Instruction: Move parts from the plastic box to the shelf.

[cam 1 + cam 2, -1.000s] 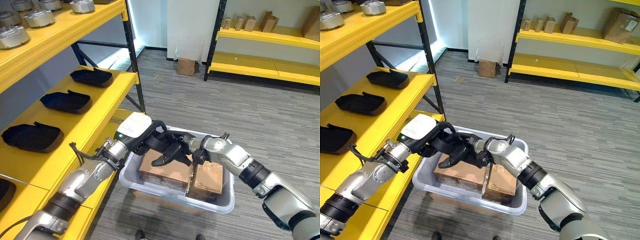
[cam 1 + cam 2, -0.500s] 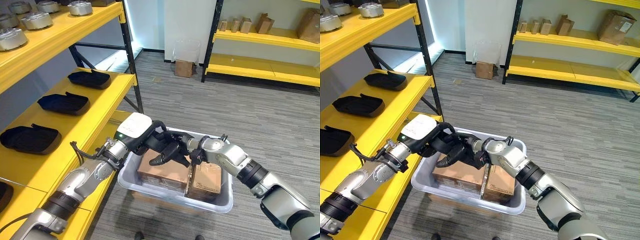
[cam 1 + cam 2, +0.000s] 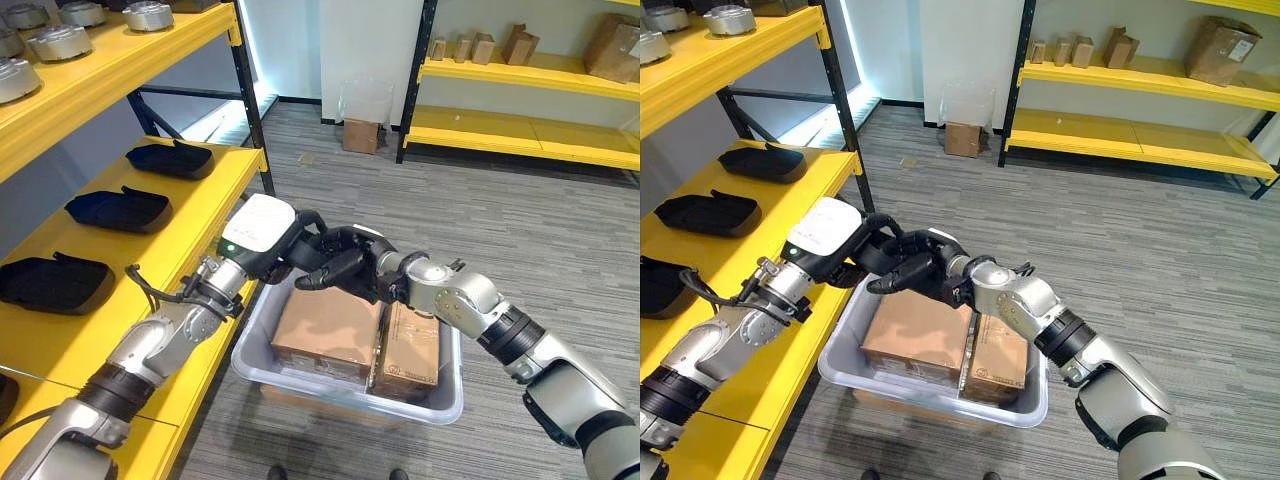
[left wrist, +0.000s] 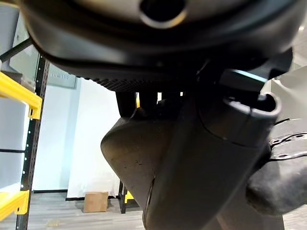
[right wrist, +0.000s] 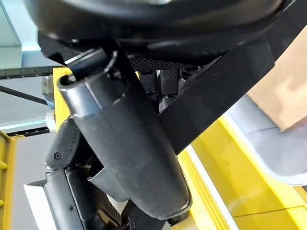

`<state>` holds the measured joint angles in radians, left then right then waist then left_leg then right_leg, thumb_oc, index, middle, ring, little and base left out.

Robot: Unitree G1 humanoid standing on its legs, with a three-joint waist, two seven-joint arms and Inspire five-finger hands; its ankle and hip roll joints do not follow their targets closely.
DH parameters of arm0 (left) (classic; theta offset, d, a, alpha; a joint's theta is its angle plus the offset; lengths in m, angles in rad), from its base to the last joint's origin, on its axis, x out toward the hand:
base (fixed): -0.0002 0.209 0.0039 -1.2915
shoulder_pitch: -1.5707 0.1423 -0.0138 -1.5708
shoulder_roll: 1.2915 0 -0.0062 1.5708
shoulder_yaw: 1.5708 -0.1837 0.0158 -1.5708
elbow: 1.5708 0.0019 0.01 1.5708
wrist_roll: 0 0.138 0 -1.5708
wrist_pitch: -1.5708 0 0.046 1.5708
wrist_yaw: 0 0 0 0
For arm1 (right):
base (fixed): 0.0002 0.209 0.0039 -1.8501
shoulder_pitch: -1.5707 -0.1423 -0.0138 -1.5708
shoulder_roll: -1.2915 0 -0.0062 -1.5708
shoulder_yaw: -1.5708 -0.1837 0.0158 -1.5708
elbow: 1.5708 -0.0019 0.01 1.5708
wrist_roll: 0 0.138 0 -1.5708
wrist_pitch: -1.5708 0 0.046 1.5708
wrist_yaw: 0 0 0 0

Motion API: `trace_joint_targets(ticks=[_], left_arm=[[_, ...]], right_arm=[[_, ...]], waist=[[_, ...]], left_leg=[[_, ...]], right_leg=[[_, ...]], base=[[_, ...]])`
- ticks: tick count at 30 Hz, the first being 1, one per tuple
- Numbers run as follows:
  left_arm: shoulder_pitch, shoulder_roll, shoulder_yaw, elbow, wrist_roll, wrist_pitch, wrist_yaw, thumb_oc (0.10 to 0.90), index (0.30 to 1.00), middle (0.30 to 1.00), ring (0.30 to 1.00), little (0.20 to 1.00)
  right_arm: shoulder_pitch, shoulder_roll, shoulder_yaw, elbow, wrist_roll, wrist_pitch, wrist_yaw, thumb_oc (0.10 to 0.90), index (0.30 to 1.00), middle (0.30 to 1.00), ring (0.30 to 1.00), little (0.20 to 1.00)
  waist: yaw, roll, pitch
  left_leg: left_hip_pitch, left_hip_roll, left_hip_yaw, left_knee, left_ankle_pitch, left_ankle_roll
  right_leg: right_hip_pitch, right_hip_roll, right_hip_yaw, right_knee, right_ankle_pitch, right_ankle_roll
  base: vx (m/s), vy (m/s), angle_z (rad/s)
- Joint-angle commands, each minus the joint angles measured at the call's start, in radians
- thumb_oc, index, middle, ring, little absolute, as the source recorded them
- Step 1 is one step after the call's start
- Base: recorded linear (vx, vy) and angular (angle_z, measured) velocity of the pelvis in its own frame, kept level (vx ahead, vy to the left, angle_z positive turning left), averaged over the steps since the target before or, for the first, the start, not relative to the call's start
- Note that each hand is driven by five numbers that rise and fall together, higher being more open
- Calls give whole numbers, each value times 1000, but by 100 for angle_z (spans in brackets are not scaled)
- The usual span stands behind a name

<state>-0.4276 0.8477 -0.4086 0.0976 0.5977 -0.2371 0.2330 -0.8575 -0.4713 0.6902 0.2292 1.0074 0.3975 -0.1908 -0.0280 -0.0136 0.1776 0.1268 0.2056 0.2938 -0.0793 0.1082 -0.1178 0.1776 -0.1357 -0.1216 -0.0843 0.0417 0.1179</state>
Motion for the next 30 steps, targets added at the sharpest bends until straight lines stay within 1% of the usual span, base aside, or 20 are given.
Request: trace_joint_targets(ticks=[1, 4, 6, 8, 9, 10, 11, 12, 15, 16, 17, 18, 19, 20, 22, 23, 24, 25, 27, 30], left_arm=[[172, 14, -113, -71, -108, -105, 52, 400, 300, 300, 300, 300], [169, 14, -115, -72, -110, -102, 50, 400, 300, 300, 300, 300], [167, 15, -115, -76, -112, -98, 44, 400, 300, 300, 300, 300], [165, 21, -114, -76, -116, -98, 41, 400, 300, 300, 300, 300], [163, 22, -115, -75, -116, -99, 41, 400, 300, 300, 300, 300], [161, 24, -112, -74, -117, -100, 38, 400, 300, 300, 300, 300], [159, 27, -110, -75, -118, -100, 34, 400, 300, 300, 300, 300], [158, 31, -108, -76, -123, -101, 33, 400, 300, 300, 300, 300], [158, 33, -105, -80, -125, -102, 29, 400, 300, 300, 300, 300], [155, 31, -106, -79, -124, -101, 28, 400, 300, 300, 300, 300], [155, 31, -106, -78, -124, -101, 29, 400, 300, 300, 300, 300], [152, 31, -108, -74, -126, -101, 29, 400, 300, 300, 300, 300], [149, 27, -108, -67, -125, -103, 31, 400, 300, 300, 300, 300], [149, 27, -109, -67, -125, -103, 32, 400, 300, 300, 300, 300], [155, 24, -108, -66, -119, -105, 38, 400, 300, 300, 300, 300], [161, 22, -107, -66, -115, -108, 41, 400, 300, 300, 300, 300], [167, 22, -105, -65, -112, -111, 44, 400, 300, 300, 300, 300], [182, 27, -96, -64, -109, -124, 49, 400, 300, 300, 300, 300], [198, 29, -88, -61, -103, -140, 51, 400, 300, 300, 300, 300], [215, 41, -80, -60, -103, -156, 52, 400, 300, 300, 300, 300]], right_arm=[[-320, -280, -599, 377, 54, -439, -628, 900, 1000, 1000, 1000, 1000], [-321, -286, -596, 375, 52, -421, -628, 900, 1000, 1000, 1000, 1000], [-321, -294, -589, 378, 40, -338, -604, 900, 1000, 1000, 1000, 1000], [-325, -311, -561, 406, -24, -237, -526, 900, 1000, 1000, 1000, 1000], [-329, -312, -554, 412, -30, -228, -519, 900, 1000, 1000, 1000, 1000], [-337, -322, -532, 441, -62, -207, -471, 900, 1000, 1000, 1000, 1000], [-343, -326, -522, 458, -75, -216, -455, 900, 1000, 1000, 1000, 1000], [-352, -334, -514, 475, -89, -246, -436, 900, 1000, 1000, 1000, 1000], [-364, -337, -511, 471, -73, -227, -399, 900, 1000, 1000, 1000, 1000], [-363, -322, -508, 464, 2, -237, -387, 900, 1000, 1000, 1000, 1000], [-363, -322, -506, 464, 9, -240, -385, 900, 1000, 1000, 1000, 1000], [-357, -309, -505, 458, 71, -270, -369, 900, 1000, 1000, 1000, 1000], [-339, -279, -515, 426, 169, -315, -342, 900, 1000, 1000, 1000, 1000], [-333, -276, -517, 420, 182, -321, -338, 900, 1000, 1000, 1000, 1000], [-288, -239, -537, 335, 288, -352, -286, 900, 1000, 1000, 1000, 1000], [-264, -221, -543, 277, 322, -381, -266, 900, 1000, 1000, 1000, 1000], [-241, -210, -552, 226, 313, -402, -263, 900, 1000, 1000, 1000, 1000], [-208, -211, -569, 140, 283, -430, -220, 900, 1000, 1000, 1000, 1000], [-185, -216, -584, 55, 268, -415, -191, 900, 1000, 1000, 1000, 1000], [-174, -248, -593, 5, 129, -392, -137, 900, 1000, 1000, 1000, 1000]], waist=[[70, 9, -115], [70, 9, -116], [70, 8, -115], [69, 3, -114], [70, 3, -114], [70, 0, -113], [70, -1, -113], [69, -2, -112], [69, -2, -111], [69, -1, -109], [69, -1, -109], [68, -1, -108], [66, 1, -105], [66, 0, -106], [66, 3, -103], [65, 3, -102], [64, 4, -102], [63, 5, -104], [62, 3, -108], [62, -1, -113]], left_leg=[[31, 56, -15, -2, -23, -36], [31, 57, -15, -1, -22, -37], [31, 57, -18, -2, -22, -38], [32, 57, -18, -1, -21, -38], [32, 57, -18, -1, -21, -38], [32, 57, -18, -1, -19, -38], [32, 57, -17, 0, -18, -39], [32, 58, -15, 0, -17, -40], [34, 59, -14, 0, -17, -40], [35, 58, -13, 0, -17, -39], [35, 58, -12, 0, -17, -39], [37, 58, -12, 0, -17, -39], [37, 58, -11, 0, -16, -39], [38, 58, -11, 0, -16, -39], [39, 59, -11, 0, -16, -38], [39, 60, -10, 0, -15, -37], [40, 60, -10, 0, -16, -37], [40, 61, -11, 0, -17, -36], [39, 63, -11, 0, -18, -36], [40, 64, -13, 0, -21, -35]], right_leg=[[-23, -99, -111, 101, -30, 25], [-23, -98, -110, 101, -30, 25], [-23, -98, -111, 102, -30, 24], [-22, -97, -110, 103, -29, 24], [-22, -98, -111, 103, -29, 24], [-23, -98, -109, 103, -28, 25], [-23, -98, -109, 104, -27, 25], [-23, -99, -108, 105, -27, 26], [-22, -99, -109, 106, -27, 26], [-20, -99, -108, 104, -27, 25], [-20, -99, -108, 104, -27, 25], [-19, -99, -107, 104, -26, 25], [-19, -100, -106, 104, -26, 24], [-19, -100, -105, 105, -26, 24], [-18, -101, -105, 104, -25, 24], [-17, -101, -106, 103, -26, 23], [-17, -101, -105, 102, -26, 24], [-17, -101, -106, 100, -25, 26], [-16, -101, -108, 99, -25, 27], [-14, -101, -111, 96, -24, 32]], base=[[0, 0, 0], [0, 0, 0], [0, 0, 0], [0, 0, 0], [0, 0, 0], [0, 0, 0], [0, 0, 0], [0, 0, 0], [0, 0, 0], [0, 0, 0], [0, 0, 0], [0, 0, 0], [0, 0, 0], [0, 0, 0], [0, 0, 0], [0, 0, 0], [4, -15, -3], [0, 0, 0], [0, 0, 0], [4, -10, 0]])
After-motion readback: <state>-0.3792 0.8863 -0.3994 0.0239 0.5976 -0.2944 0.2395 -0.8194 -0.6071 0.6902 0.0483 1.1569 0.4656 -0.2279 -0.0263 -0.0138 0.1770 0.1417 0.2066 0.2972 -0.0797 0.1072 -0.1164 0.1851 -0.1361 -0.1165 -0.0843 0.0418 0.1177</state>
